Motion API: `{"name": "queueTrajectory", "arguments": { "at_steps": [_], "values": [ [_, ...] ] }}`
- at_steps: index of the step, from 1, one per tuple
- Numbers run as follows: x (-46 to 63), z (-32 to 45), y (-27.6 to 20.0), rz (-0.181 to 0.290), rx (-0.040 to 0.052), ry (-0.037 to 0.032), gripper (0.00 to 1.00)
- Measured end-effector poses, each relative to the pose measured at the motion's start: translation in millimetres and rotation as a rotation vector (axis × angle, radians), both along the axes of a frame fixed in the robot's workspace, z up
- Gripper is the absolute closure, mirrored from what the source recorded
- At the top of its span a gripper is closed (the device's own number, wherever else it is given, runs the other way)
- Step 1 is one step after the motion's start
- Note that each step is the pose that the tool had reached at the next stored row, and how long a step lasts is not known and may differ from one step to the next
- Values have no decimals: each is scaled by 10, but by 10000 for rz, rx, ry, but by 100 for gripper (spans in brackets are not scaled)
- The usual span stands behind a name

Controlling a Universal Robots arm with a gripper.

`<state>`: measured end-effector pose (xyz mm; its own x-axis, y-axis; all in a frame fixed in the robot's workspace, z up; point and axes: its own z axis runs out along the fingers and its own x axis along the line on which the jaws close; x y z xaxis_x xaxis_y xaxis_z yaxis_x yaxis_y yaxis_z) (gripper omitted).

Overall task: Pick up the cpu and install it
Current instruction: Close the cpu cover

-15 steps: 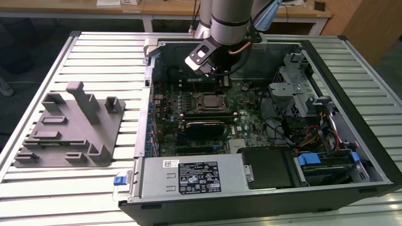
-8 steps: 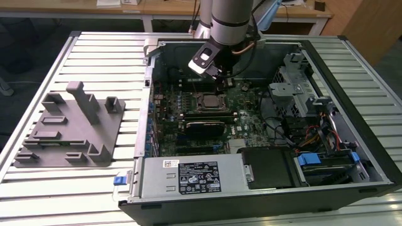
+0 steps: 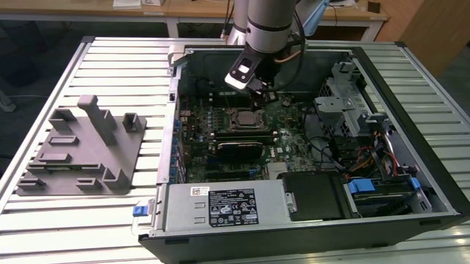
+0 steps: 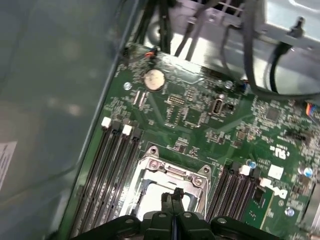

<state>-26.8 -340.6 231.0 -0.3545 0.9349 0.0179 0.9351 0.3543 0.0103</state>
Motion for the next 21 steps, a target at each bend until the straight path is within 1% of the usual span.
{"name": "queueTrajectory", "arguments": {
  "at_steps": [21],
  "values": [
    [0, -4, 0, 3782, 0, 0, 89]
  ]
}}
